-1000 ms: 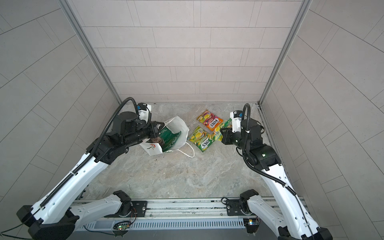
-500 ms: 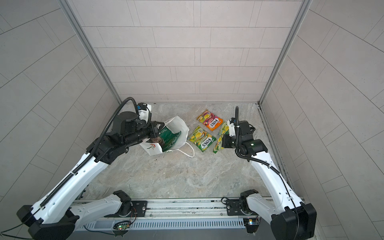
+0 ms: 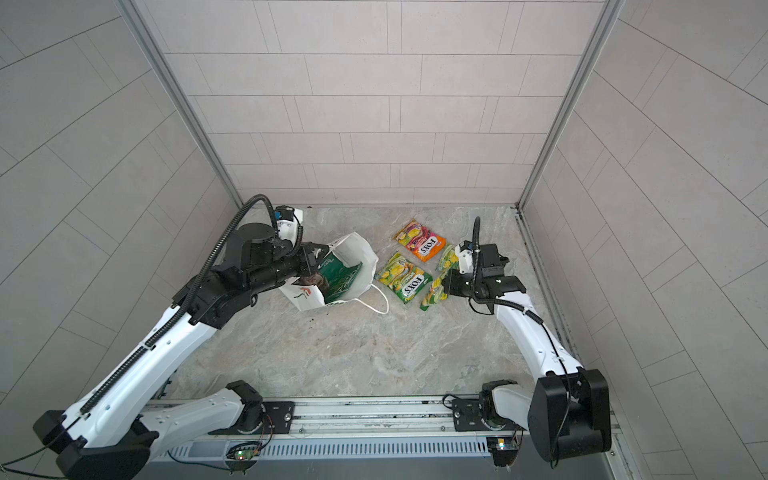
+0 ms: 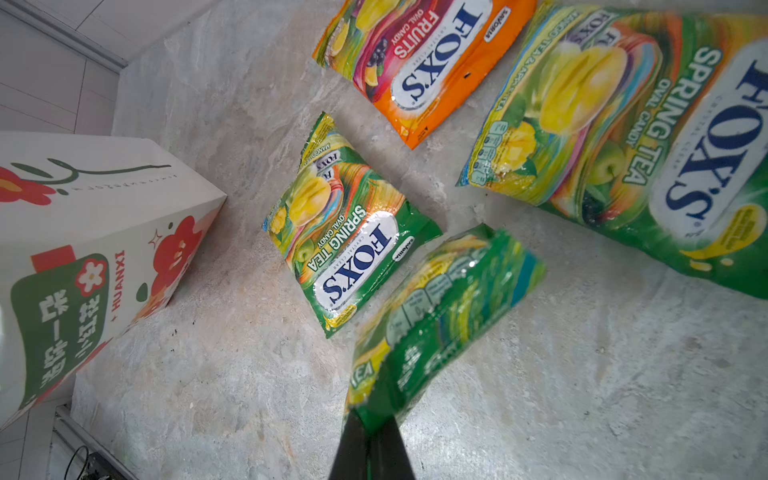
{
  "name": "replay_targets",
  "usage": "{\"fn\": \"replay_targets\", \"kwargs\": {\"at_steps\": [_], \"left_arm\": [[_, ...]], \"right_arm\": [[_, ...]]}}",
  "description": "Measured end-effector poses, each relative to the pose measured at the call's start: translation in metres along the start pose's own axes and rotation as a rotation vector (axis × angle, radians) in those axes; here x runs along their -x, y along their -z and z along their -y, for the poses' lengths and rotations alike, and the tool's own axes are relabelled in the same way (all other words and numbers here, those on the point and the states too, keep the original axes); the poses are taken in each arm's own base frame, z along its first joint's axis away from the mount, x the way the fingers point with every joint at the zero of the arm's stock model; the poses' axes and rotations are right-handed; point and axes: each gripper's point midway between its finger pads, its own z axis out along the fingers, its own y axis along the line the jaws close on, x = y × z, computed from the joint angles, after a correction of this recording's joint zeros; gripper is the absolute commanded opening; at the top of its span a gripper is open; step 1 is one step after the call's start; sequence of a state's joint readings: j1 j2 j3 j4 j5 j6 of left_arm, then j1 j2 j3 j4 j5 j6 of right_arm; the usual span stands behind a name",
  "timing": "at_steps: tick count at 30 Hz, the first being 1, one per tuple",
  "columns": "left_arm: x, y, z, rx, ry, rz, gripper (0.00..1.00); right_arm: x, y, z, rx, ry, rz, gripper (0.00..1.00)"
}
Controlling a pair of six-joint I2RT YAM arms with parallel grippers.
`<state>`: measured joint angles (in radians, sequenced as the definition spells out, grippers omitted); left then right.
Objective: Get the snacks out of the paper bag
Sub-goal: 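Lower the green packet onto the table and open the right gripper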
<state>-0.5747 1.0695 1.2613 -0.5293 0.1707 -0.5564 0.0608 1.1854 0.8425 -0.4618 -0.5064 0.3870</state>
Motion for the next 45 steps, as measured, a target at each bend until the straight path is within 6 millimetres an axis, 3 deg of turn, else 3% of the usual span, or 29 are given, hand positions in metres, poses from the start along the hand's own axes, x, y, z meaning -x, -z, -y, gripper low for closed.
{"fn": "replay_targets", "kwargs": {"at_steps": [9, 17, 26, 28, 32, 34, 39, 45], "left_arm": [[0.0, 0.0, 0.0, 0.0, 0.0, 0.0, 0.0], [0.0, 0.0, 0.0, -0.001, 0.0, -0.001, 0.0], [0.0, 0.0, 0.001, -0.003, 0.0, -0.002, 0.0], [0.0, 0.0, 0.001, -0.004, 0.0, -0.002, 0.0], [0.0, 0.0, 0.001, -0.005, 0.0, -0.003, 0.0], [0.0, 0.0, 0.001, -0.005, 0.0, -0.003, 0.0], [-0.001, 0.0, 0.001, -0.007, 0.0, -0.005, 0.0], [-0.002, 0.0, 0.004, -0.02, 0.0, -0.012, 0.0]], "right_arm": [[-0.011, -0.008, 0.019, -0.047, 0.012, -0.033, 0.0], [-0.025, -0.016, 0.05, -0.19, 0.023, -0.103, 0.0], [-0.035, -0.02, 0.071, -0.291, 0.015, -0.175, 0.0], [-0.038, -0.021, 0.075, -0.313, 0.01, -0.194, 0.12], [-0.041, -0.021, 0.083, -0.358, 0.006, -0.222, 0.44], [-0.042, -0.018, 0.087, -0.38, 0.001, -0.224, 0.52], [-0.032, -0.003, 0.088, -0.426, -0.002, -0.157, 0.62], [-0.002, 0.03, 0.063, -0.367, 0.018, 0.057, 0.64]]}}
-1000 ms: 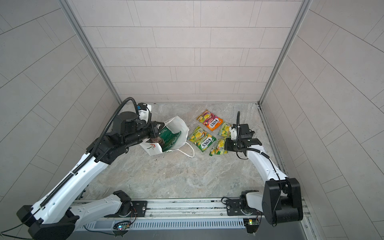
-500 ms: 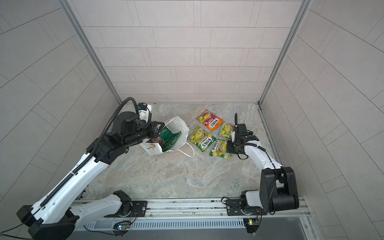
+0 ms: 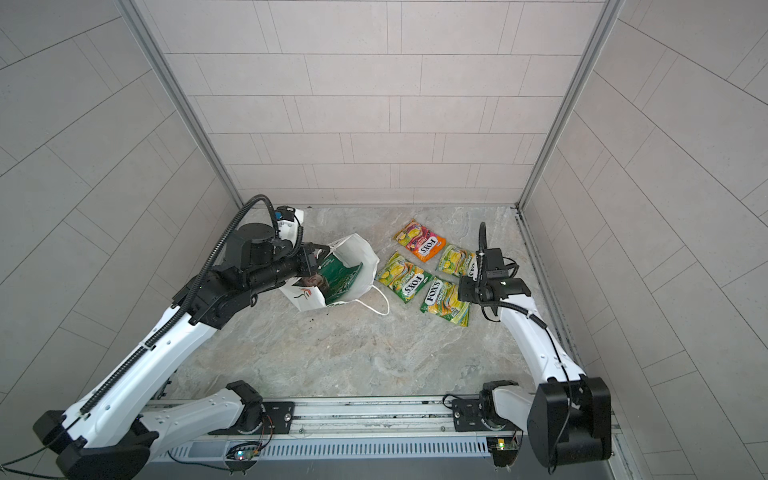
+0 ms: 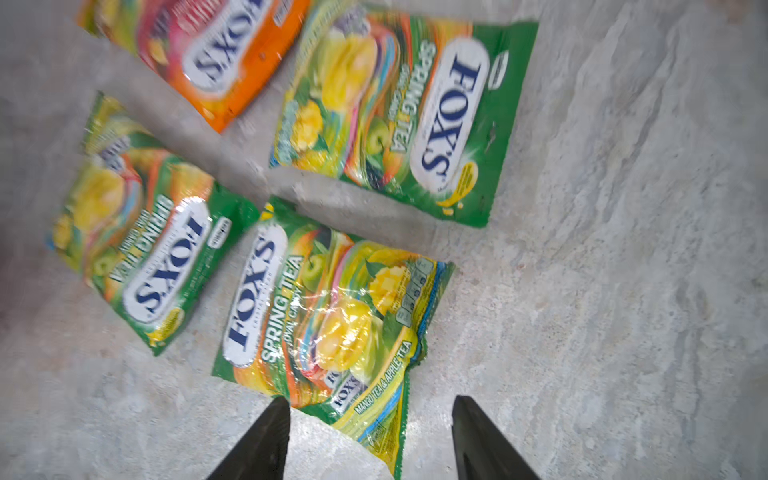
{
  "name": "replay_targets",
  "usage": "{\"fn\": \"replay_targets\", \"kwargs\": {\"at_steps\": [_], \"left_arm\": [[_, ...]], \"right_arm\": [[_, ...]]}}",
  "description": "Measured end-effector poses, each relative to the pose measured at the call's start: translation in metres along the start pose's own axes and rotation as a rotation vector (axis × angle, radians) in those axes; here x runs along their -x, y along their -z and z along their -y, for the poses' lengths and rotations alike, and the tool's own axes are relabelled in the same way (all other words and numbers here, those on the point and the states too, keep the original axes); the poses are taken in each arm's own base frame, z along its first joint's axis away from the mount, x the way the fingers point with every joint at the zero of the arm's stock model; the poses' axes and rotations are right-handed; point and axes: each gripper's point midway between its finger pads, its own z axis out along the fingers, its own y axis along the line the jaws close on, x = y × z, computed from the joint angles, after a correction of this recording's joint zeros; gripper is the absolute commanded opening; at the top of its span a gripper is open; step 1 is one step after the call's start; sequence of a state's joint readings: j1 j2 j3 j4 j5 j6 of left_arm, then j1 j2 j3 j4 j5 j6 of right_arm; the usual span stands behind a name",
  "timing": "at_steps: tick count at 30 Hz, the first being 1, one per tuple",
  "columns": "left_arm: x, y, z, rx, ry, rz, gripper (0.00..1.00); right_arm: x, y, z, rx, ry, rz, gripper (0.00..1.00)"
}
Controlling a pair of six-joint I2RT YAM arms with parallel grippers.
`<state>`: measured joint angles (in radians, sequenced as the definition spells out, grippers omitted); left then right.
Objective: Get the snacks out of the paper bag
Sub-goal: 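Lower the green packet onto the table and open the right gripper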
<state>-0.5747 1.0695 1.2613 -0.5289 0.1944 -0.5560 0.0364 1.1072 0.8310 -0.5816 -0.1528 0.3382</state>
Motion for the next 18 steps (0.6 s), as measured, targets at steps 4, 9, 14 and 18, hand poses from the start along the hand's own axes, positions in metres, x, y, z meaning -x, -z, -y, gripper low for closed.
{"fn": "replay_targets", "kwargs": {"at_steps": [4, 9, 14, 18], "left_arm": [[-0.001, 0.0, 0.005, -0.03, -0.002, -0.009, 0.0], [-0.003, -0.002, 0.011, -0.067, -0.002, -0.017, 0.0], [-0.009, -0.006, 0.013, -0.095, 0.011, -0.035, 0.0], [-0.013, -0.01, 0.015, -0.124, 0.044, -0.037, 0.0]], "right_arm": [[0.009, 0.016, -0.023, 0.15, -0.029, 0.117, 0.63], [0.017, 0.031, -0.065, 0.367, -0.04, 0.168, 0.62], [0.016, 0.054, -0.125, 0.564, 0.046, 0.18, 0.61], [0.006, 0.074, -0.171, 0.69, 0.129, 0.181, 0.6]]}}
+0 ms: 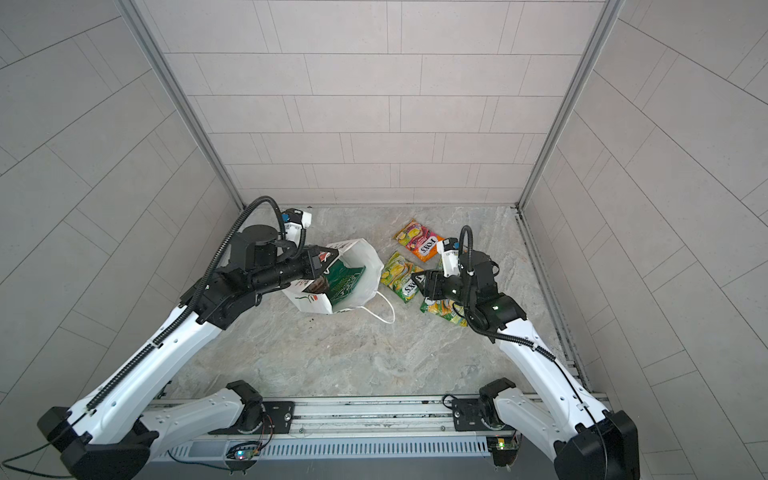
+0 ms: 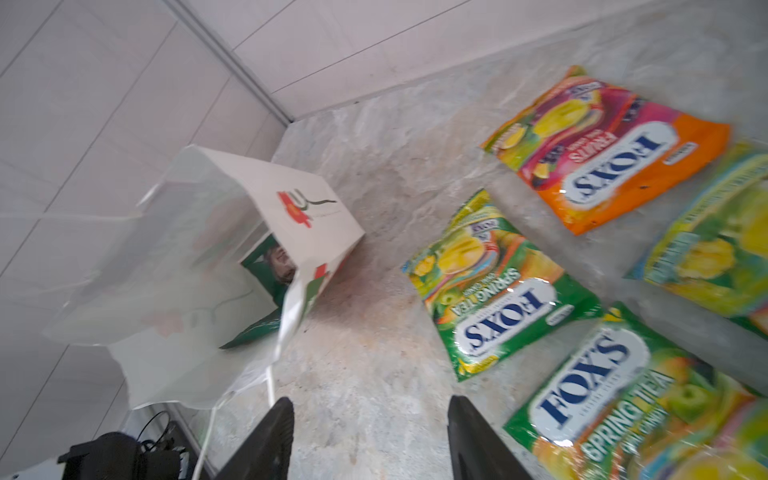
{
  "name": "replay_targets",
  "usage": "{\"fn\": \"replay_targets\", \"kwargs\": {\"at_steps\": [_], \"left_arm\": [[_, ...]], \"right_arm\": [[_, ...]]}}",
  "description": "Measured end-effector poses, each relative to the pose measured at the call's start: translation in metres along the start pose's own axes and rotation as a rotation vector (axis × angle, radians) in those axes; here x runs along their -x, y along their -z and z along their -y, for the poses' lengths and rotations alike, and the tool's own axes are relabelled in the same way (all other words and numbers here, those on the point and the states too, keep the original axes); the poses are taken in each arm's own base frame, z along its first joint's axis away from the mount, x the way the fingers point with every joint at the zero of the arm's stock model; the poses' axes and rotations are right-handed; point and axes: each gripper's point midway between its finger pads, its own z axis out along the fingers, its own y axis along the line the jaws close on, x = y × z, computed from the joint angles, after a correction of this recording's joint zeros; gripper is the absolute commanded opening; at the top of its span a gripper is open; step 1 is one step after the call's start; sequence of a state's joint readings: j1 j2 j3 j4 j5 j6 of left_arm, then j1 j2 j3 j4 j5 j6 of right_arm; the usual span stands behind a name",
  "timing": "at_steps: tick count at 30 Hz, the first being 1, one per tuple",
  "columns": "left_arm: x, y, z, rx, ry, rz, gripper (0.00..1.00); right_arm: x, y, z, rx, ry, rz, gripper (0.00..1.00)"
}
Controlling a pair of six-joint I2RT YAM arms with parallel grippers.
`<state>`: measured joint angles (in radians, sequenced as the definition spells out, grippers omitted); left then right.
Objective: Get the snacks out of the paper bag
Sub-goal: 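Lower the green packet onto the table and open the right gripper, then reach the right gripper into the bag toward the dark green REAL crisps bag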
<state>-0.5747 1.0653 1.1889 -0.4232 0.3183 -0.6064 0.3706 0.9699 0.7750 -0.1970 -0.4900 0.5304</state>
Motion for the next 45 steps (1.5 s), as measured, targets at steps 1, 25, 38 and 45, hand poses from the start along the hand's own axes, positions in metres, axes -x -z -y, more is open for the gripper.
{"fn": "replay_targets", "kwargs": {"at_steps": [1, 25, 38, 45], "left_arm": [[-0.002, -0.001, 0.0, -0.008, 0.011, 0.0, 0.0], [-0.006, -0.009, 0.01, -0.102, 0.117, 0.005, 0.0], [-0.006, -0.011, 0.011, -0.105, 0.115, 0.004, 0.0], [-0.007, -0.011, 0.012, -0.111, 0.115, -0.001, 0.0]], "right_arm": [[-0.002, -0.004, -0.012, 0.03, 0.015, -0.008, 0.6], [-0.07, -0.092, -0.1, 0.204, 0.107, -0.207, 0.46], [-0.113, -0.128, -0.091, 0.162, 0.088, -0.35, 0.44], [-0.113, -0.15, -0.073, -0.001, 0.048, -0.384, 0.5]]}}
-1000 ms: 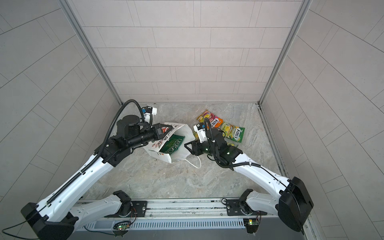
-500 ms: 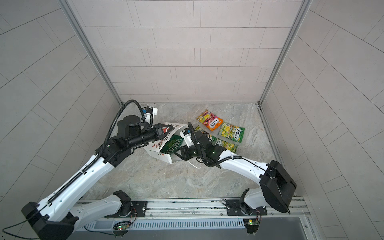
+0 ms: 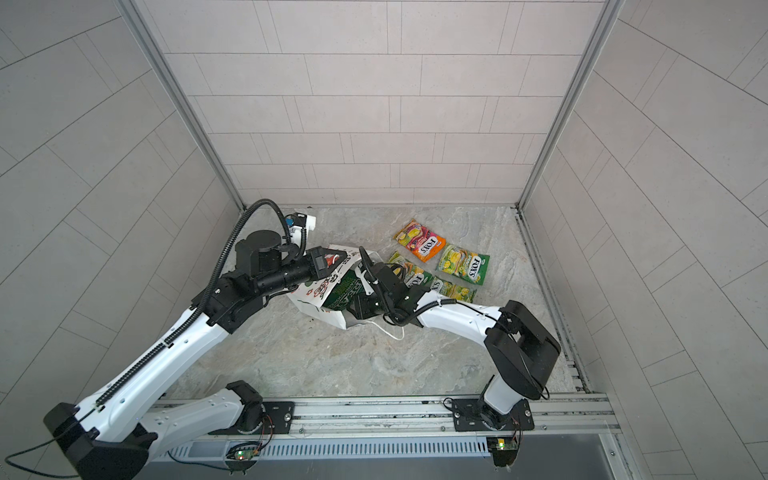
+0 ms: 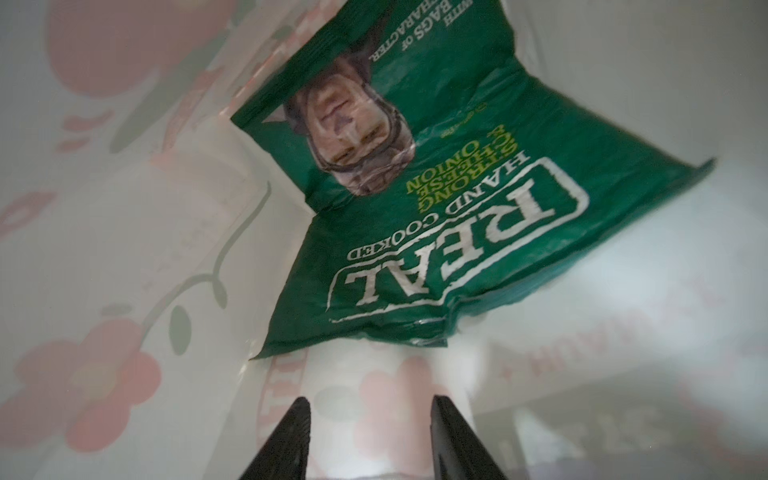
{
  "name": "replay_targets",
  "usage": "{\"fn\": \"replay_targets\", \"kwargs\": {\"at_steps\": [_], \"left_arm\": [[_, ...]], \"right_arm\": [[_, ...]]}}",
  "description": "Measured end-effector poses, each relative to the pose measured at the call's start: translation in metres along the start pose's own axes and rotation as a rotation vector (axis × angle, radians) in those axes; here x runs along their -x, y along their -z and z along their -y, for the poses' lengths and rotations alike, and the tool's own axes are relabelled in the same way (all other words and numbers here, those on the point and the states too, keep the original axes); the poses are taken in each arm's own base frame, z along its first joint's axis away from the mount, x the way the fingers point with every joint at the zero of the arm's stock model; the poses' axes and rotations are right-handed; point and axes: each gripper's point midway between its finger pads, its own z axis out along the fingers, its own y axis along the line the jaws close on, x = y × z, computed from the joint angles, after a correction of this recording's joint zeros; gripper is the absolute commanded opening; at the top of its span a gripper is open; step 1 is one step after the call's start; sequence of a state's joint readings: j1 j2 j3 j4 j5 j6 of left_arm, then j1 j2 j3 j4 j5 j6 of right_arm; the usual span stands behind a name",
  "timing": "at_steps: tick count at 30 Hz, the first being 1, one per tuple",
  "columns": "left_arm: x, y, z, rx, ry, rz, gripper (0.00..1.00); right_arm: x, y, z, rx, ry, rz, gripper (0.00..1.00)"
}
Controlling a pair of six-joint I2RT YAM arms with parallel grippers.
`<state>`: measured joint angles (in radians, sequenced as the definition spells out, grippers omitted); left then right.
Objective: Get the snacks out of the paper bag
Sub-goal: 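Reach the right gripper into the bag toward the dark green REAL crisps bag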
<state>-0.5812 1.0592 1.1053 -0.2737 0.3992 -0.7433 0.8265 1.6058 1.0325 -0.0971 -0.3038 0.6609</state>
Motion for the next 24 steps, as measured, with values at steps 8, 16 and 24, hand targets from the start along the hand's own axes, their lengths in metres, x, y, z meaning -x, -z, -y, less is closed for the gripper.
{"fn": "replay_targets", "kwargs": {"at_steps": [8, 16, 24], "left_arm": [[-0.001, -0.001, -0.001, 0.001, 0.001, -0.003, 0.0], [-0.002, -0.004, -0.002, 0.004, 0.004, -0.013, 0.0], [-0.004, -0.006, -0.003, 0.003, 0.007, -0.023, 0.0]], "right_arm": [[-0.001, -0.011, 0.022, -0.128, -0.118, -0.005, 0.53], [0.0, -0.021, 0.037, -0.18, -0.263, 0.071, 0.55], [0.009, -0.035, 0.042, -0.185, -0.37, 0.148, 0.54]]}}
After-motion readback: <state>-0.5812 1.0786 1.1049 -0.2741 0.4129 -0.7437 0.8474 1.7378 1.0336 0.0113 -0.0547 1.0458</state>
